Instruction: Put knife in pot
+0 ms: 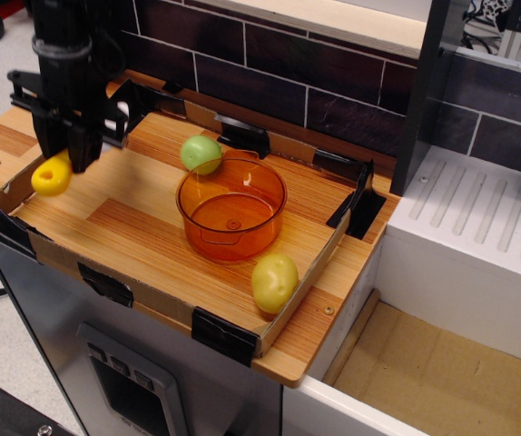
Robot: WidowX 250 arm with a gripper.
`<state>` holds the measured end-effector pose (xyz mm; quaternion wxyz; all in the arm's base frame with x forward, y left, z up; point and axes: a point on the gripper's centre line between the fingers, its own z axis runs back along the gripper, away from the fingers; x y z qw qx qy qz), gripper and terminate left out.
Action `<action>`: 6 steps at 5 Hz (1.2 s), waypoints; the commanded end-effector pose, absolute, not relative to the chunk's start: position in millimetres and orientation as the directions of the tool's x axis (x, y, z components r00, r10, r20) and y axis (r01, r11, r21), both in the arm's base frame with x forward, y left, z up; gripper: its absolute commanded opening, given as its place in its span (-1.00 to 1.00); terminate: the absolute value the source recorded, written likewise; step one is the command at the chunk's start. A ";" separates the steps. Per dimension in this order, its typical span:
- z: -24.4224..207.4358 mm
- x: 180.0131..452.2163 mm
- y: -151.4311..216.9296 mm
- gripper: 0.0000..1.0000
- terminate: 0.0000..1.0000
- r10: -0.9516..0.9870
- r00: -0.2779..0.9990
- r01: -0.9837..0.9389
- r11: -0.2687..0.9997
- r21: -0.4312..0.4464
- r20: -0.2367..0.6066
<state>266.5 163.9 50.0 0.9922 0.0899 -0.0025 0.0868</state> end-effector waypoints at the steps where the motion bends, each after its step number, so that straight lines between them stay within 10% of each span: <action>1: 104.5 282.7 149.9 -1.00 -1.00 0.408 0.905 -0.419 0.903 0.091 0.120; 6: 93.8 312.9 49.7 -1.00 -1.00 0.423 0.886 -0.435 0.900 0.030 0.188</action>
